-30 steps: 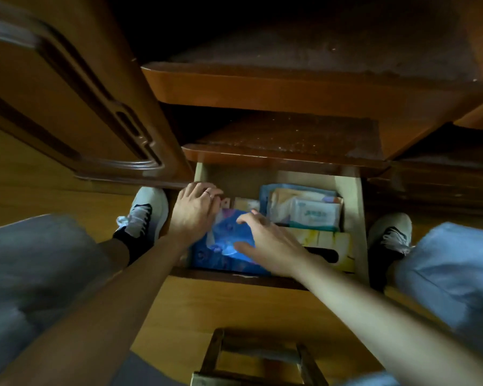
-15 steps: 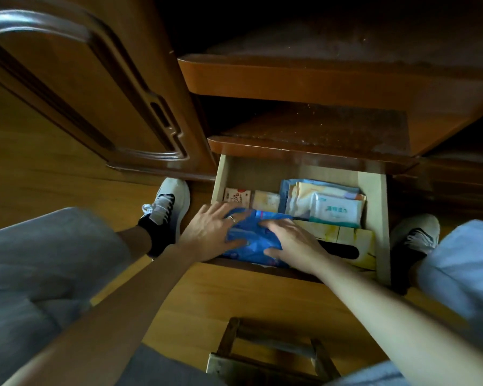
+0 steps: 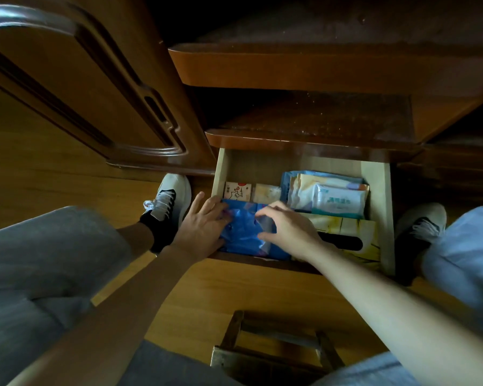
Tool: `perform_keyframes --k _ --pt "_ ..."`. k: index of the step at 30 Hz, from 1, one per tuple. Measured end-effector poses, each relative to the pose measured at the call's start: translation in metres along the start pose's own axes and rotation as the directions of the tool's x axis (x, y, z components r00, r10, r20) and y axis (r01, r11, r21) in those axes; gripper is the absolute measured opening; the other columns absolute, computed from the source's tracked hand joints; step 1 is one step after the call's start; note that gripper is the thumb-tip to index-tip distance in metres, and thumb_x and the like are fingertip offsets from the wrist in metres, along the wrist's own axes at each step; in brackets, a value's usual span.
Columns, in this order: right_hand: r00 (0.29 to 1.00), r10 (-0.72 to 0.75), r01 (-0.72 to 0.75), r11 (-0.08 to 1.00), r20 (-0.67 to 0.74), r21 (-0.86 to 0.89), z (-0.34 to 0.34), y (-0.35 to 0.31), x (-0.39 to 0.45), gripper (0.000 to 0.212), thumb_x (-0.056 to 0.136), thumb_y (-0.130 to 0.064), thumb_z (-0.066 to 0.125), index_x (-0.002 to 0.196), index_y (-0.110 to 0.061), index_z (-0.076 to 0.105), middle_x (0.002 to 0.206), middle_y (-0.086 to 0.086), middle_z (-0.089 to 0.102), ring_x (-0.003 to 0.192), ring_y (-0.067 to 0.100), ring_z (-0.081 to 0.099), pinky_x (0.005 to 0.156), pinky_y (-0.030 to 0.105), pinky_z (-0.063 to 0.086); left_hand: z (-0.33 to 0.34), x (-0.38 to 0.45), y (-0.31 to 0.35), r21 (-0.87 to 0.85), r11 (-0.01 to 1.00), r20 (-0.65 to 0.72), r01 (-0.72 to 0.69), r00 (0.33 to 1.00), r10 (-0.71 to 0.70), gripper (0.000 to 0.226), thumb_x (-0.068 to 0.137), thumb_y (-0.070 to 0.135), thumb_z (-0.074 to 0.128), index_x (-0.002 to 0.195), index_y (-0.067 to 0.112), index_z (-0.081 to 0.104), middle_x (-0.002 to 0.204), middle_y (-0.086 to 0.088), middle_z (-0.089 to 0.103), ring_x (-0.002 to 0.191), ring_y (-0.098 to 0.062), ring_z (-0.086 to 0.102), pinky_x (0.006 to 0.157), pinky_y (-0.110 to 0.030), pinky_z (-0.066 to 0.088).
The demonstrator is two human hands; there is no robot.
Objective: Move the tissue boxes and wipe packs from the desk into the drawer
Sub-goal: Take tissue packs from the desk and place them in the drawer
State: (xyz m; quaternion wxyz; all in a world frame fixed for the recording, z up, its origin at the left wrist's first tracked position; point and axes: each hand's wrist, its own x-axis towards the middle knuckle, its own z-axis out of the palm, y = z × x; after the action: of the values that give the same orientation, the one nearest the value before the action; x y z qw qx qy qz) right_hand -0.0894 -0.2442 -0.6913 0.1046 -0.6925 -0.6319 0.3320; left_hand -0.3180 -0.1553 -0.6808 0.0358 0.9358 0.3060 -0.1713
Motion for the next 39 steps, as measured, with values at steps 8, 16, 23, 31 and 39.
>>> perform_keyframes --k 8,16,23,31,39 --pt "0.995 0.096 -0.097 0.978 -0.011 -0.183 0.020 0.000 0.004 0.021 0.092 -0.035 0.074 0.112 -0.030 0.071 0.115 -0.005 0.070 0.103 0.020 0.068 0.080 0.034 0.054 -0.014 -0.001 -0.003 0.166 0.985 0.074 -0.046 0.997 0.034 0.028 0.095 0.038 0.058 0.120 0.032 0.069 0.132 0.010 0.057 0.132 -0.022 0.039 0.116 -0.045 0.017" --pt "0.980 0.068 -0.037 0.985 0.186 -0.167 0.023 0.007 0.008 0.021 0.098 -0.021 0.064 0.117 -0.025 0.056 0.115 0.004 0.068 0.103 0.022 0.068 0.087 0.043 0.059 -0.015 0.017 0.013 0.317 0.947 0.183 -0.047 0.983 -0.012 0.042 0.094 0.033 0.062 0.133 0.018 0.055 0.126 -0.001 0.066 0.135 -0.028 0.042 0.121 -0.053 0.012" --pt "0.979 0.063 -0.016 0.972 0.192 -0.235 0.019 0.001 0.006 0.031 0.094 -0.041 0.068 0.117 -0.026 0.054 0.105 -0.003 0.068 0.091 0.019 0.067 0.073 0.036 0.056 -0.010 0.028 0.012 0.268 0.963 0.136 -0.003 0.990 -0.035 0.079 0.089 0.039 0.069 0.147 0.008 0.026 0.130 -0.016 0.062 0.131 -0.031 0.045 0.113 -0.045 0.026" --pt "0.994 0.054 -0.021 0.947 0.096 -0.321 0.031 -0.006 0.001 0.037 0.094 -0.032 0.072 0.123 -0.021 0.052 0.114 0.003 0.070 0.099 0.026 0.070 0.080 0.041 0.059 -0.015 0.033 0.013 0.283 0.958 0.136 -0.052 0.991 0.014 0.055 0.092 0.037 0.064 0.140 0.017 0.047 0.127 -0.007 0.064 0.128 -0.029 0.045 0.112 -0.046 0.026" --pt "0.979 0.055 -0.067 0.996 0.195 0.055 0.015 -0.003 -0.003 0.019 0.085 -0.057 0.062 0.098 -0.042 0.061 0.086 -0.019 0.063 0.078 0.001 0.061 0.062 0.024 0.044 -0.046 0.093 -0.002 -0.416 0.893 0.070 0.169 0.986 -0.154 0.045 0.086 0.024 0.068 0.129 0.031 0.061 0.132 -0.001 0.052 0.127 -0.023 0.042 0.105 -0.041 0.039"
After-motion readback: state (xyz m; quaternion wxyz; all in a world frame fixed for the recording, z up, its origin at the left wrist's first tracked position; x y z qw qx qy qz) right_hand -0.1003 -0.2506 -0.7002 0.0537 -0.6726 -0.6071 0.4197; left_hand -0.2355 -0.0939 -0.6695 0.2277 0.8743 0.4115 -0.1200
